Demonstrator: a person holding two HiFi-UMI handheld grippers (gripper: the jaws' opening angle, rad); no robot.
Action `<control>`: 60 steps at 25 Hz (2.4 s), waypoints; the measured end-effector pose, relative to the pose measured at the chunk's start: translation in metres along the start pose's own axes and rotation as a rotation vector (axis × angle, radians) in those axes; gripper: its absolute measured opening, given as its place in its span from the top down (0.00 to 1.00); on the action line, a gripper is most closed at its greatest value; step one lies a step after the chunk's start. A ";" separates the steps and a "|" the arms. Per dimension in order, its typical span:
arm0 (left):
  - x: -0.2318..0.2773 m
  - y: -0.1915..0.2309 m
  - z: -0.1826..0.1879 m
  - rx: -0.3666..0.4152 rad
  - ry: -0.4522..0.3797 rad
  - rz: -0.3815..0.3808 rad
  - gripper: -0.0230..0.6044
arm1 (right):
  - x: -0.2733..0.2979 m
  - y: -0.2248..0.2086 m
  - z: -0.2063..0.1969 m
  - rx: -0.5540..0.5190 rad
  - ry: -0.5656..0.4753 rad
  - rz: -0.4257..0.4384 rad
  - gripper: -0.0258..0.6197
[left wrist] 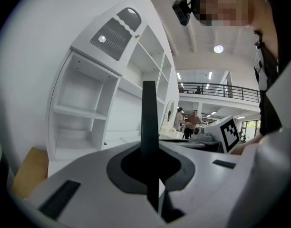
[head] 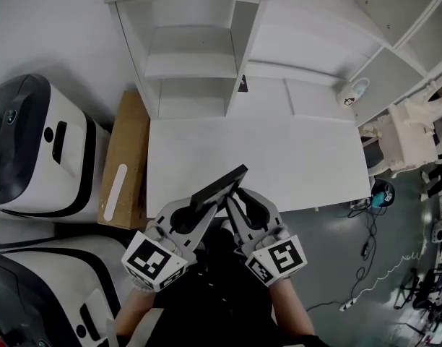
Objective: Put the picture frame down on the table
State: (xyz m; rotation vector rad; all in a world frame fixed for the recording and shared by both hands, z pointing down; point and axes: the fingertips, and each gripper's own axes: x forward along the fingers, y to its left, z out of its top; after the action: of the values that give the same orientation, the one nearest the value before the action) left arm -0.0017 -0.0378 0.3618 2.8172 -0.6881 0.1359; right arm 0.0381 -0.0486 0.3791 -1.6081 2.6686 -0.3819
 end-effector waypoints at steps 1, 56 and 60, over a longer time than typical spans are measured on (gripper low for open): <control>0.005 0.000 0.001 -0.001 0.001 0.003 0.94 | 0.000 -0.005 0.001 0.009 -0.003 0.011 0.82; 0.107 0.093 -0.042 -0.094 0.202 0.574 0.82 | 0.075 -0.159 -0.031 0.047 0.255 -0.052 0.86; 0.106 0.106 -0.049 -0.110 0.228 0.560 0.82 | 0.084 -0.157 -0.039 0.049 0.281 -0.066 0.86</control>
State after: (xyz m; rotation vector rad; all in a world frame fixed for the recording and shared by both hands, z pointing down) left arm 0.0406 -0.1637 0.4467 2.3799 -1.3548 0.4870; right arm 0.1301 -0.1838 0.4600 -1.7503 2.7766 -0.7199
